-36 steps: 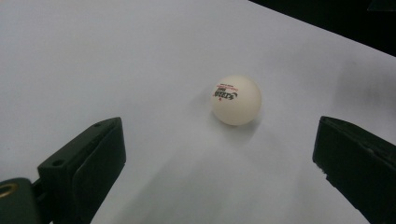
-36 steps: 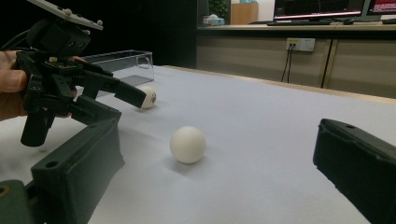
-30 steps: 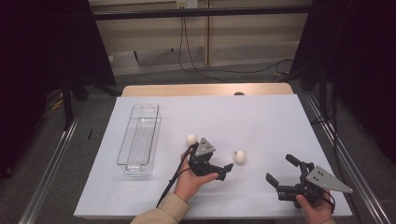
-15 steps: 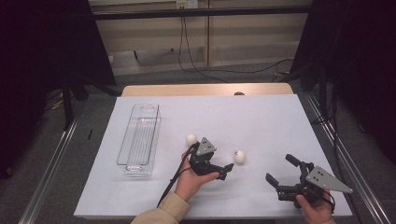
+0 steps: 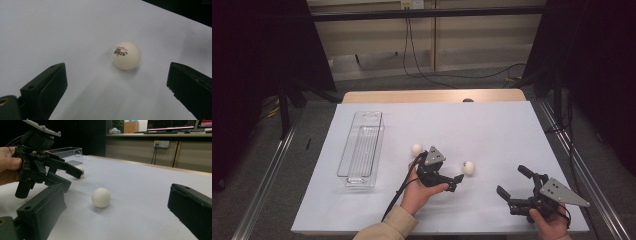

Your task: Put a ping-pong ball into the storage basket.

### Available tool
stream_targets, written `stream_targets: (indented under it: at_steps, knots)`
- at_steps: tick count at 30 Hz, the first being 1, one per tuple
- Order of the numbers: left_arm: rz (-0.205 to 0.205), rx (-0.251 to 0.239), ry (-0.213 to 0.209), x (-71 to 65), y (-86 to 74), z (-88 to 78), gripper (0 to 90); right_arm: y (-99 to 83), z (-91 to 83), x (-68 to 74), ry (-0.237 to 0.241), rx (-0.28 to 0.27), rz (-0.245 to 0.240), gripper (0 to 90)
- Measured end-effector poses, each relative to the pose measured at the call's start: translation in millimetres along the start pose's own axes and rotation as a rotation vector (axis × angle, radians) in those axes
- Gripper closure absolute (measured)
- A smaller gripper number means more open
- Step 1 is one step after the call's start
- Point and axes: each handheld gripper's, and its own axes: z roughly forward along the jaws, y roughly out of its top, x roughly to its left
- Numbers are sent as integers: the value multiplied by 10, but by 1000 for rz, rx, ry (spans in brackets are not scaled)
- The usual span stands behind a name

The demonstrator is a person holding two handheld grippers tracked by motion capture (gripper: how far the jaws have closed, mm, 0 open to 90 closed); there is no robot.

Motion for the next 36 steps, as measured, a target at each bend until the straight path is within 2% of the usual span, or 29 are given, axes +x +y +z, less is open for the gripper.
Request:
stream_targets:
  at_steps: [19,26,36]
  knots:
    - [-8,-5,-3,7,25,43,40,1,1,1,2,-1,-1,5]
    - [9,5,-1,-13,55,65,37,2,-4,-3,0,-2,-3,5]
    - [8,31,5,-20,63,109,37,3,-3,-2,2,-3,-4,5]
